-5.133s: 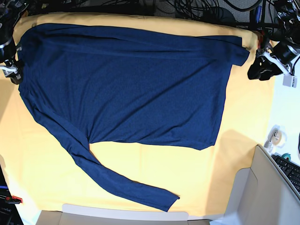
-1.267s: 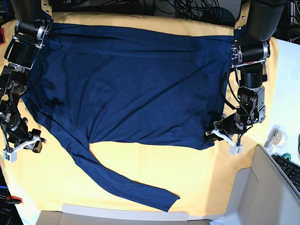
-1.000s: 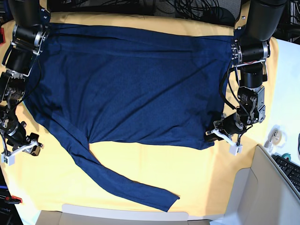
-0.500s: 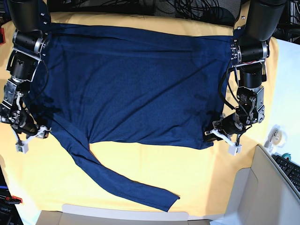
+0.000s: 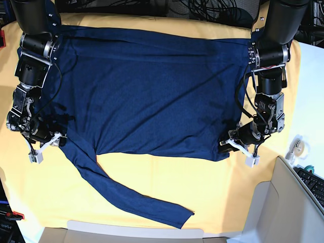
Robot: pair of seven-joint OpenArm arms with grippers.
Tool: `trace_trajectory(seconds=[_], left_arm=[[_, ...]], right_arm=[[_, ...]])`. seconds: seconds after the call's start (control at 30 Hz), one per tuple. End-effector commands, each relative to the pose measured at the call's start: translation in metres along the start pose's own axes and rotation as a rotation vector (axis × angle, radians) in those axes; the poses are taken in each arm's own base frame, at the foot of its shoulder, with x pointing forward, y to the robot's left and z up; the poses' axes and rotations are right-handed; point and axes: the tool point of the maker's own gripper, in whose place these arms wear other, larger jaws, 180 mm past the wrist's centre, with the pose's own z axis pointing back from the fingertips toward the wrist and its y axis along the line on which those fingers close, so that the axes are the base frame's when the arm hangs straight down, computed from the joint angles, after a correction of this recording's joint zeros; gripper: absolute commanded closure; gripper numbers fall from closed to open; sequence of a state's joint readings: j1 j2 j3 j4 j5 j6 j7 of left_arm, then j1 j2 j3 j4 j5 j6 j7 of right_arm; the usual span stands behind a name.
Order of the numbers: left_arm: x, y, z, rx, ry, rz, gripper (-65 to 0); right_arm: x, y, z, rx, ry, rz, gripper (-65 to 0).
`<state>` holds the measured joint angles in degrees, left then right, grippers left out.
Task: Fold the T-shirt properly
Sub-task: 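Grasp the shirt's side edges with both grippers at mid-body, then fold the grasped body section over toward the collar with both grippers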
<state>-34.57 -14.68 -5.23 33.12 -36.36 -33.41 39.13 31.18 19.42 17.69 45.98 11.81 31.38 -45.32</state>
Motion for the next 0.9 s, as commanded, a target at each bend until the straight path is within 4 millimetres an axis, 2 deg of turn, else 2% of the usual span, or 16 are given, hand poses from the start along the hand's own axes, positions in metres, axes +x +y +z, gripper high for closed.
trace_trajectory(seconds=[0.0,0.17,0.37,0.43,0.6,0.63,0.87], left_arm=[[0.028,-0.008,0.003,-0.020,-0.061,-0.025,0.0],[0.028,-0.008,0.003,-0.020,-0.059,-0.025,0.0],[0.028,-0.008,0.003,-0.020,-0.059,-0.025,0.0],[0.027,-0.007,0.003,-0.019,-0.058,-0.024,0.0],[0.027,-0.007,0.003,-0.019,-0.058,-0.024,0.0],[0.027,-0.007,0.003,-0.019,-0.058,-0.024,0.0],[0.027,-0.008,0.003,-0.020,-0.059,-0.023,0.0]], right_arm=[[0.009,-0.008,0.005,-0.016,-0.002,0.006,-35.3],[-0.001,-0.013,0.003,-0.023,-0.006,-0.007,-35.2],[-0.008,-0.009,0.001,-0.017,0.001,-0.003,-34.3],[-0.013,-0.005,-0.002,-0.008,0.007,-0.003,-27.8],[-0.015,0.005,-0.007,0.012,0.007,-0.009,-3.1],[-0.015,0.005,-0.007,0.012,0.007,-0.009,0.0],[-0.011,0.016,-0.008,0.026,-0.009,-0.002,0.0]])
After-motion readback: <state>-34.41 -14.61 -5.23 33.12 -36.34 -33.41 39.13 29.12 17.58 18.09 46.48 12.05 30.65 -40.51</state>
